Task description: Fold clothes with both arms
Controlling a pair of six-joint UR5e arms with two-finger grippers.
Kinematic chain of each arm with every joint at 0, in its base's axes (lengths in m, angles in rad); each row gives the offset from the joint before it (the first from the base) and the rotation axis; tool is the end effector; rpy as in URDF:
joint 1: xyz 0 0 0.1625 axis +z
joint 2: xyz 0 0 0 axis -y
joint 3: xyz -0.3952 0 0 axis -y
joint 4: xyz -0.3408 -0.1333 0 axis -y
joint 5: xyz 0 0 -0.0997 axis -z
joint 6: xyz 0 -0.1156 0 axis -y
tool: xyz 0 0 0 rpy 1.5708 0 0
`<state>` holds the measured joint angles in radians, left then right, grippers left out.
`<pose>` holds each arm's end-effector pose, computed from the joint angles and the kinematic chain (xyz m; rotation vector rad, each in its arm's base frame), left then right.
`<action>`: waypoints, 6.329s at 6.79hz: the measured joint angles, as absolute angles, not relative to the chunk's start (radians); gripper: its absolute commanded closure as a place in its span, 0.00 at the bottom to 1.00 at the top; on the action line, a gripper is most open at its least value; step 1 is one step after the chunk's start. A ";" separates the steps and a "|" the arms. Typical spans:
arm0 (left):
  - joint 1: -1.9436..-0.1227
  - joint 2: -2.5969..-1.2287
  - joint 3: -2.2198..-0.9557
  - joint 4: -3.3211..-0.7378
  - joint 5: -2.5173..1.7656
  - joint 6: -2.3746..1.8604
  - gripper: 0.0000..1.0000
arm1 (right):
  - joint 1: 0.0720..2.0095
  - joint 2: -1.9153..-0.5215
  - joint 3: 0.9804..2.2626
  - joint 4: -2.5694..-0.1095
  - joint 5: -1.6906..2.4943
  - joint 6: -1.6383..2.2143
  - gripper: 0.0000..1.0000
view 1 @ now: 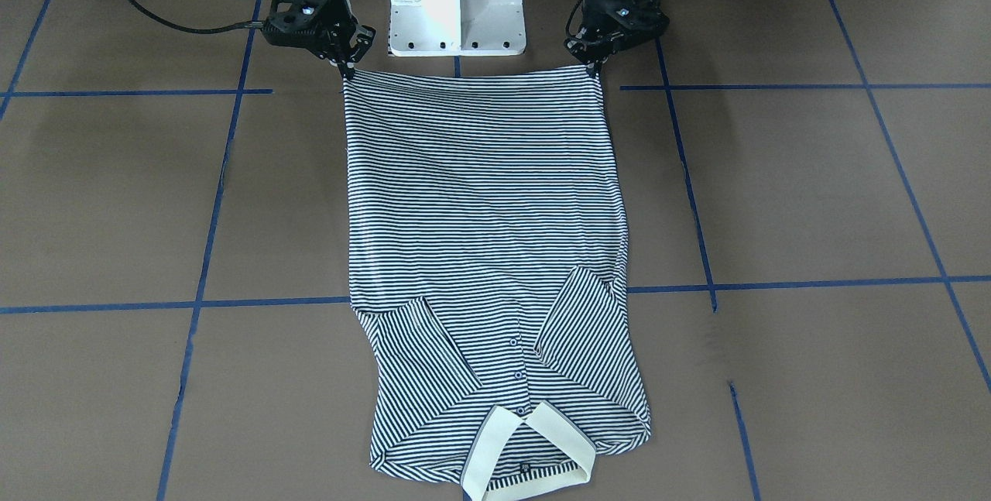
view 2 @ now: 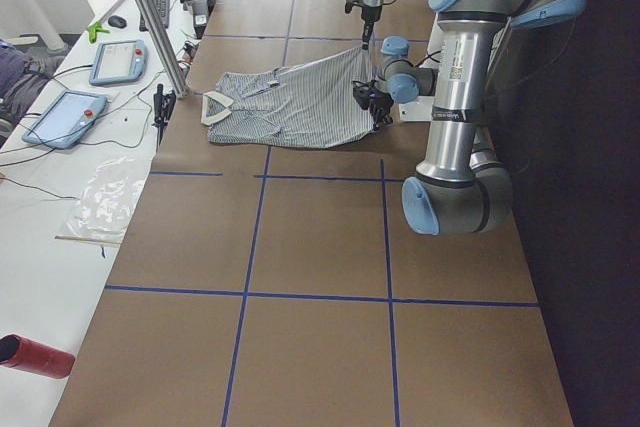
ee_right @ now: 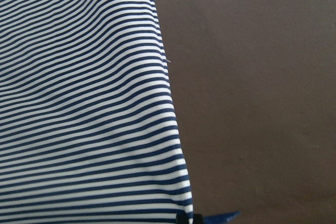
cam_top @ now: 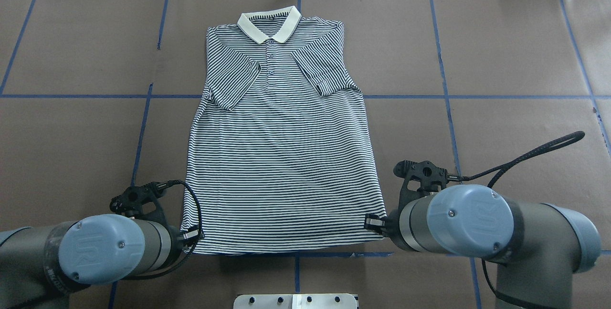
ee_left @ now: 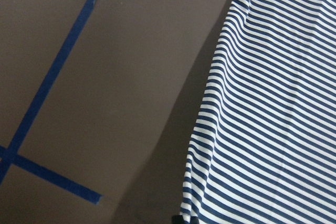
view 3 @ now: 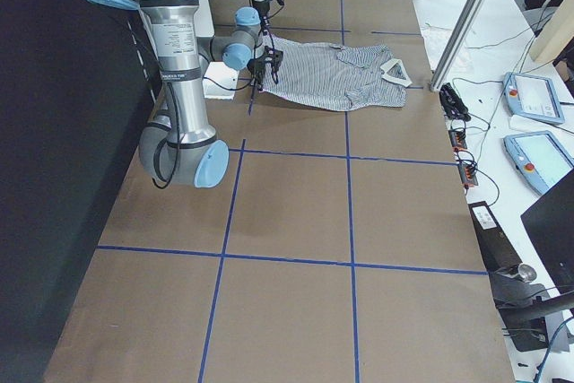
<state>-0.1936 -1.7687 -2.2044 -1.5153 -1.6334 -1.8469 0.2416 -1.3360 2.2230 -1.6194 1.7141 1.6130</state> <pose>0.4265 -0.2121 0.3107 -0.0921 0.7787 -0.4213 -0.4177 -0.2232 0.2850 -0.0509 -0.8477 0.2065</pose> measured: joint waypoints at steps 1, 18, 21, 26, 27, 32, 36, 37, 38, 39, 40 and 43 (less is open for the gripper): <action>-0.172 -1.769 -2.240 -1.491 -1.633 -1.847 1.00 | 0.195 -1.379 2.271 -1.621 1.722 1.625 1.00; -0.774 -2.150 -1.396 -2.207 -1.673 -1.599 1.00 | 0.782 -0.805 1.208 -1.066 1.736 1.142 1.00; -0.789 -2.157 -1.324 -2.274 -1.672 -1.570 1.00 | 0.808 -0.786 1.157 -1.055 1.735 1.142 1.00; -0.791 -2.186 -1.322 -2.273 -1.672 -1.568 0.01 | 0.808 -0.781 1.154 -1.042 1.738 1.143 0.00; -0.792 -2.187 -1.321 -2.272 -1.672 -1.561 0.00 | 0.808 -0.785 1.153 -1.041 1.738 1.140 0.00; -0.857 -2.181 -1.393 -2.245 -1.826 -1.534 0.00 | 0.769 -0.939 1.344 -1.053 1.819 1.108 0.01; -0.867 -2.139 -1.588 -2.094 -1.857 -1.535 0.00 | 0.589 -1.202 1.644 -1.083 1.823 1.160 0.29; -0.867 -2.135 -1.594 -2.088 -1.857 -1.534 0.00 | 0.565 -1.206 1.653 -1.099 1.814 1.161 0.30; -0.867 -2.133 -1.596 -2.086 -1.856 -1.534 0.00 | 0.554 -1.187 1.652 -1.134 1.806 1.158 0.30; -0.867 -2.131 -1.596 -2.085 -1.856 -1.534 0.00 | 0.551 -1.160 1.650 -1.168 1.794 1.153 0.30; -0.867 -2.128 -1.596 -2.086 -1.856 -1.534 0.00 | 0.552 -1.141 1.648 -1.191 1.780 1.144 0.30; -0.867 -2.126 -1.601 -2.085 -1.857 -1.534 0.00 | 0.556 -1.132 1.634 -1.206 1.761 1.133 0.43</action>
